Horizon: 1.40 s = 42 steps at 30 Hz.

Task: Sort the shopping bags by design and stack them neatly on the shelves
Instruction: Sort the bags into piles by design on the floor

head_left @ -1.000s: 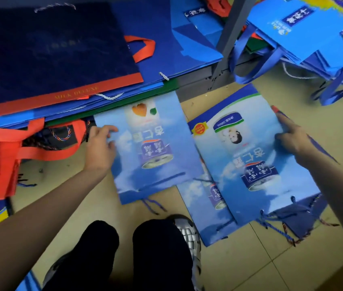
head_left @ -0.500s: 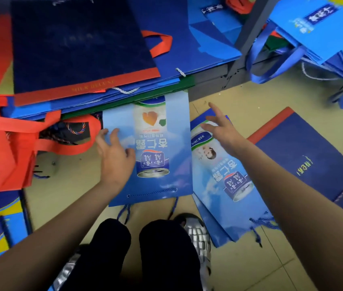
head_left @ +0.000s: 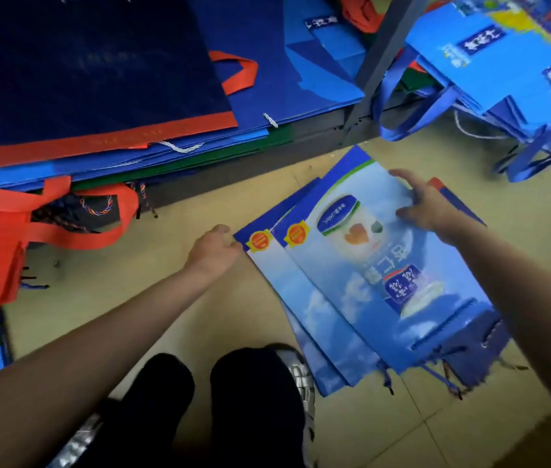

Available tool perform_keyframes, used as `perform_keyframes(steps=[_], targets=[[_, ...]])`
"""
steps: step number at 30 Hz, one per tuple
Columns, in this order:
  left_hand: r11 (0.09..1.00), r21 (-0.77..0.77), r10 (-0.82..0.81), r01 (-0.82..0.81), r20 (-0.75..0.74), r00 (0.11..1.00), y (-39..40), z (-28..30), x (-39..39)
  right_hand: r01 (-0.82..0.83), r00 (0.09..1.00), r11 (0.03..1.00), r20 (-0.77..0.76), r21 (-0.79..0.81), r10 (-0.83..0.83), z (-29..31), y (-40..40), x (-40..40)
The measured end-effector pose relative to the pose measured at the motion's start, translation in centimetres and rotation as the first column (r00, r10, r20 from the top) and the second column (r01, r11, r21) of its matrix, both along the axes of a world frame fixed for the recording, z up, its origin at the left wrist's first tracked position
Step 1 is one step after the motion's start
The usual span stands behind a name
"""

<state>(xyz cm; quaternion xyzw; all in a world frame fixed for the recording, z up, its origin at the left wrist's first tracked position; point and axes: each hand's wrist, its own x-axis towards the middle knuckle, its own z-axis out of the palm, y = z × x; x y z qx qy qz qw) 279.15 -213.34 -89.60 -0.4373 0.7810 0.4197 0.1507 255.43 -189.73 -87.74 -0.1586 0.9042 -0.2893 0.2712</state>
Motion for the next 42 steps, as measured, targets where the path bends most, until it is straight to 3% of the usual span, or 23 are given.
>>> perform_keyframes(steps=[3,6,11,15,21,23,25,28,30,32,34,37,39,42], targets=[[0.999,0.048,-0.018,0.017,0.016,1.000,0.2,-1.1,-0.4,-0.001,1.000,0.990,-0.011,0.142,0.003,-3.5,0.8,1.2],[0.981,0.192,-0.006,-0.005,0.061,0.998,1.1,-2.2,-0.8,-0.003,0.998,0.974,-0.055,0.227,0.016,-5.7,-0.4,2.7],[0.942,0.327,-0.138,0.079,0.163,0.977,2.5,-3.3,-3.0,-0.099,0.995,0.879,0.074,0.467,0.073,-7.7,-1.8,4.3],[0.936,0.352,-0.025,0.011,0.036,0.999,3.6,-3.5,-4.8,-0.120,0.993,0.857,0.040,0.501,0.115,-8.2,-1.6,5.4],[0.988,0.144,-0.025,0.058,-0.222,0.975,1.7,-3.0,-4.6,-0.056,0.998,0.834,-0.003,0.550,0.069,-7.1,-0.4,5.6],[0.981,-0.054,-0.193,0.187,-0.153,0.969,0.5,-2.8,-3.7,-0.163,0.981,0.812,0.004,0.561,0.194,-7.3,-1.2,5.9],[0.923,-0.155,-0.364,0.353,-0.050,0.930,-0.6,-2.5,-2.3,-0.288,0.942,0.760,0.031,0.583,0.333,-8.0,-2.1,6.7],[0.800,-0.354,-0.520,0.484,-0.008,0.854,-2.5,-1.0,-0.3,-0.299,0.941,0.734,0.064,0.610,0.331,-8.4,-3.9,7.6],[0.681,-0.578,-0.592,0.449,-0.076,0.802,-4.5,0.8,0.6,-0.242,0.960,0.801,0.017,0.548,0.279,-7.3,-5.8,7.6],[0.587,-0.749,-0.588,0.307,-0.133,0.798,-7.1,2.7,1.3,-0.222,0.955,0.902,-0.105,0.370,0.278,-5.1,-8.7,7.2],[0.504,-0.841,-0.530,0.198,-0.120,0.840,-9.7,4.3,2.0,-0.199,0.938,0.973,-0.265,0.114,0.223,-1.7,-12.1,7.0],[0.449,-0.876,-0.355,0.175,0.004,0.935,-13.4,5.6,2.8,-0.159,0.901,0.978,-0.425,-0.138,0.087,3.3,-17.0,7.2],[0.520,-0.832,-0.230,0.196,0.085,0.969,-15.5,6.0,3.1,-0.144,0.925,0.970,-0.376,-0.198,0.060,4.9,-19.8,7.5],[0.477,-0.843,-0.244,0.248,0.144,0.959,-17.3,5.9,3.6,-0.044,0.999,0.947,-0.008,-0.318,0.044,5.1,-23.2,8.6]])
